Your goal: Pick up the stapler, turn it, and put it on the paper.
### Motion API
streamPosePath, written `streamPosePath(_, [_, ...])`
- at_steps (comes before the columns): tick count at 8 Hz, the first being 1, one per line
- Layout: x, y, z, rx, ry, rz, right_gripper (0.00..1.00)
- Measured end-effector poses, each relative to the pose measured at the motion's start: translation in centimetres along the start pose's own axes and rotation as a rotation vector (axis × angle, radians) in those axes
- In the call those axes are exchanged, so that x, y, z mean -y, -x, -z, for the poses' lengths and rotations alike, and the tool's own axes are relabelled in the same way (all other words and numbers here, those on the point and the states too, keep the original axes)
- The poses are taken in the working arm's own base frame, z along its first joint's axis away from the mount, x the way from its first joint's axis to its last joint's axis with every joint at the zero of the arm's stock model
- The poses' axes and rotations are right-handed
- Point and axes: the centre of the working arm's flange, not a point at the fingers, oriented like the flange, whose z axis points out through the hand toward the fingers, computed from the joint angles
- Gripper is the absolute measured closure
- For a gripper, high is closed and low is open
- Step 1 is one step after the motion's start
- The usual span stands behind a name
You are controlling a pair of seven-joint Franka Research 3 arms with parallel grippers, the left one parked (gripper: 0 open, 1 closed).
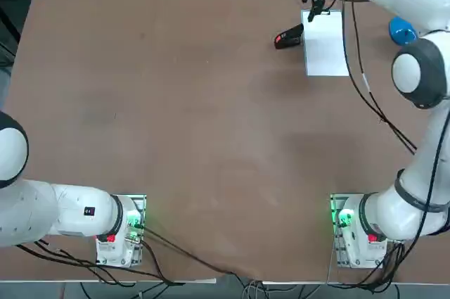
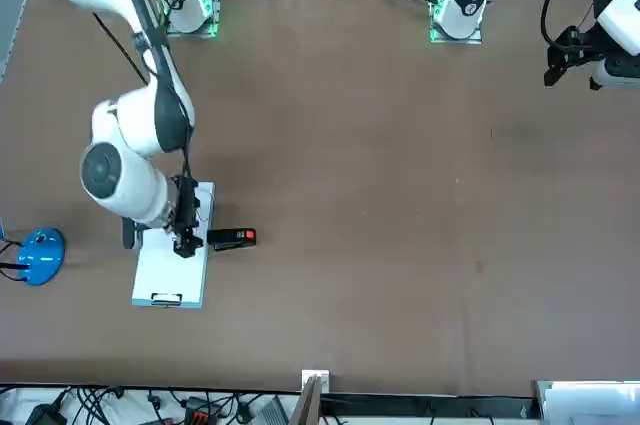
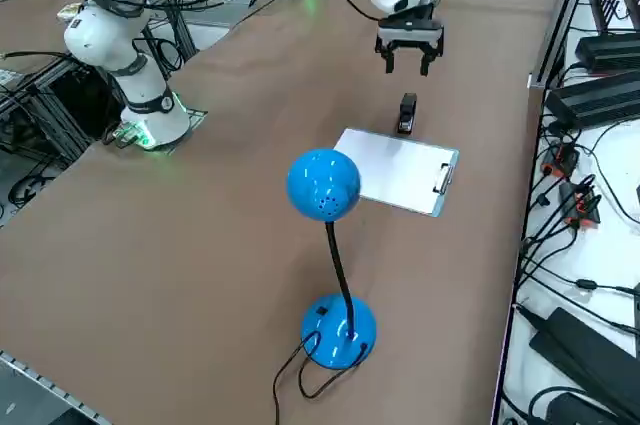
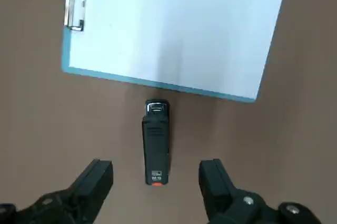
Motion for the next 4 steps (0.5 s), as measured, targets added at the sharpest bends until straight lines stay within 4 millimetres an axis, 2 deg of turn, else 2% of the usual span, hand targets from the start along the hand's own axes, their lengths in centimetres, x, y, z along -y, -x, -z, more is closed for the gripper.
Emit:
streamPosePath(2, [0.4,1.8,-3.3,-0.006,0.032,-0.102,0.00])
streamPosePath(4, [0.4,3.7,-4.6,-0.020,0.022,-0.104,0.00])
